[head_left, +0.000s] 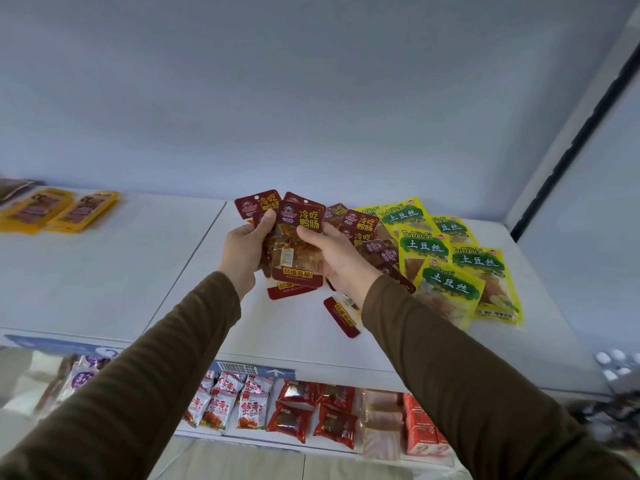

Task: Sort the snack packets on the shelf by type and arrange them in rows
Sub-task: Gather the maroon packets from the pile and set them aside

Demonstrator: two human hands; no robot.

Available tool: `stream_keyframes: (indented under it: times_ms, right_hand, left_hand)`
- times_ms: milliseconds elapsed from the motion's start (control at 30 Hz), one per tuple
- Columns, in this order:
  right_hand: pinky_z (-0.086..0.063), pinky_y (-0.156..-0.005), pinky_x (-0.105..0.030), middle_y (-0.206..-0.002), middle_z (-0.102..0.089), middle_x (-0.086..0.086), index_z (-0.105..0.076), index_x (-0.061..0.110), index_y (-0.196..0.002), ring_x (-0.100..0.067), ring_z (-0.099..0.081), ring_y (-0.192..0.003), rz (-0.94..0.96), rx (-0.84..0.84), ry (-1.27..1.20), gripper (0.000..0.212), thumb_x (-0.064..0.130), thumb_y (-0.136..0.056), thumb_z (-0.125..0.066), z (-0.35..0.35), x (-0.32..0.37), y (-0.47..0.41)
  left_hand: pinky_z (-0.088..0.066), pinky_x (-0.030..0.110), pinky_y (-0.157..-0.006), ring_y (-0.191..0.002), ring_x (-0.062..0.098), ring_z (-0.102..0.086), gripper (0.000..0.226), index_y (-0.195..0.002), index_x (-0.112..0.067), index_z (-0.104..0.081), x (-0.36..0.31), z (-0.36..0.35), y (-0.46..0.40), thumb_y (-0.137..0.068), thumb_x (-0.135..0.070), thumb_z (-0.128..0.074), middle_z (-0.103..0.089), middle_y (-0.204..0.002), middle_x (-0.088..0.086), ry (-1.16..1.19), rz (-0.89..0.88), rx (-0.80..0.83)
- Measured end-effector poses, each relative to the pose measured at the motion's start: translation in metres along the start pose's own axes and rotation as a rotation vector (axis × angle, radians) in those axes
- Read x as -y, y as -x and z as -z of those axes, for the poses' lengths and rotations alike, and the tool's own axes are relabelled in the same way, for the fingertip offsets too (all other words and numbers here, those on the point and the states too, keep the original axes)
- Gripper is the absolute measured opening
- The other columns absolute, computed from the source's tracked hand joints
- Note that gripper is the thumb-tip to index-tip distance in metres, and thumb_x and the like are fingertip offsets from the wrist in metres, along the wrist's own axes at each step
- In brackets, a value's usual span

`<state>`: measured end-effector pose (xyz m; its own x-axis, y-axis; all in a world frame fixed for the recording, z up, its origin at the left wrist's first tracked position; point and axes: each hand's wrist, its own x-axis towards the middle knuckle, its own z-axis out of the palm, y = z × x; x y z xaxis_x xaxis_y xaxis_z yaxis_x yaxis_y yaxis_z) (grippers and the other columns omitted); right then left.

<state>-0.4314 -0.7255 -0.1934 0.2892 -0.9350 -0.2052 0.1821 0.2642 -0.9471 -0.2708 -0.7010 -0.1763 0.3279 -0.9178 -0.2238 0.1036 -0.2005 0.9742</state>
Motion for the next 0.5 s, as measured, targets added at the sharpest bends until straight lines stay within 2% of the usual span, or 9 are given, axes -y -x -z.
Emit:
stream_keyframes:
  times_ms: [67,133,200,267,333,433,500]
  right_hand:
    - [-0.06,-0.092,-0.05,-0.117,-0.075,-0.001,-0.061,0.026,-0.127,-0.022,-0.075,-0.102,0.036,-0.026,0.054,0.042,0.038,-0.089,-0.077,-0.004,-0.002,-0.002]
    - [-0.061,-0.092,-0.047,-0.119,-0.074,0.0,-0.058,0.027,-0.128,-0.02,-0.075,-0.103,0.053,-0.038,0.089,0.044,0.038,-0.09,-0.076,-0.01,-0.005,-0.003]
    - [-0.063,-0.086,-0.04,-0.12,-0.073,0.0,-0.056,0.025,-0.13,-0.019,-0.074,-0.104,0.048,-0.039,0.083,0.045,0.036,-0.091,-0.076,-0.014,-0.008,-0.005]
    - [-0.063,-0.082,-0.038,-0.118,-0.074,-0.002,-0.057,0.026,-0.126,-0.02,-0.075,-0.102,0.03,-0.022,0.026,0.044,0.036,-0.089,-0.078,-0.019,-0.01,-0.007]
    - [-0.061,-0.091,-0.048,-0.121,-0.074,-0.004,-0.056,0.027,-0.127,-0.026,-0.074,-0.106,-0.036,0.007,-0.059,0.05,0.037,-0.085,-0.081,-0.025,-0.014,-0.009]
    - [-0.057,-0.094,-0.06,-0.127,-0.07,-0.01,-0.053,0.023,-0.134,-0.034,-0.072,-0.11,-0.143,0.077,-0.106,0.056,0.037,-0.087,-0.08,-0.037,-0.022,-0.015]
    - [-0.059,-0.091,-0.054,-0.127,-0.07,-0.009,-0.054,0.025,-0.135,-0.031,-0.072,-0.109,-0.166,0.096,-0.026,0.054,0.046,-0.09,-0.074,-0.044,-0.023,-0.02]
  left_hand:
    - [-0.062,0.032,-0.072,-0.082,0.019,-0.077,0.049,-0.102,-0.019,-0.067,0.001,0.002,0.0,-0.091,-0.065,-0.056,-0.078,-0.094,0.0,-0.063,0.02,-0.024]
    - [-0.061,0.03,-0.067,-0.081,0.018,-0.077,0.054,-0.103,-0.022,-0.066,0.002,0.006,0.003,-0.092,-0.071,-0.045,-0.079,-0.092,-0.001,-0.09,0.039,0.017]
    - [-0.062,0.034,-0.072,-0.087,0.019,-0.078,0.056,-0.118,-0.023,-0.06,0.003,0.012,0.005,-0.088,-0.07,-0.056,-0.078,-0.102,-0.001,-0.029,0.035,0.152]
    - [-0.063,0.041,-0.081,-0.095,0.021,-0.076,0.068,-0.13,-0.025,-0.048,0.005,0.018,0.004,-0.077,-0.052,-0.082,-0.073,-0.118,0.001,0.051,0.024,0.249]
    - [-0.062,0.046,-0.084,-0.099,0.023,-0.075,0.078,-0.131,-0.027,-0.044,0.009,0.024,0.003,-0.07,-0.033,-0.092,-0.07,-0.121,0.002,0.063,0.026,0.269]
    - [-0.063,0.043,-0.079,-0.097,0.022,-0.076,0.075,-0.129,-0.024,-0.046,0.016,0.033,0.002,-0.071,-0.013,-0.092,-0.072,-0.117,0.003,0.076,0.011,0.243]
    - [-0.063,0.042,-0.079,-0.098,0.023,-0.075,0.071,-0.133,-0.021,-0.047,0.021,0.043,-0.001,-0.075,-0.005,-0.086,-0.073,-0.118,0.006,0.124,-0.003,0.219]
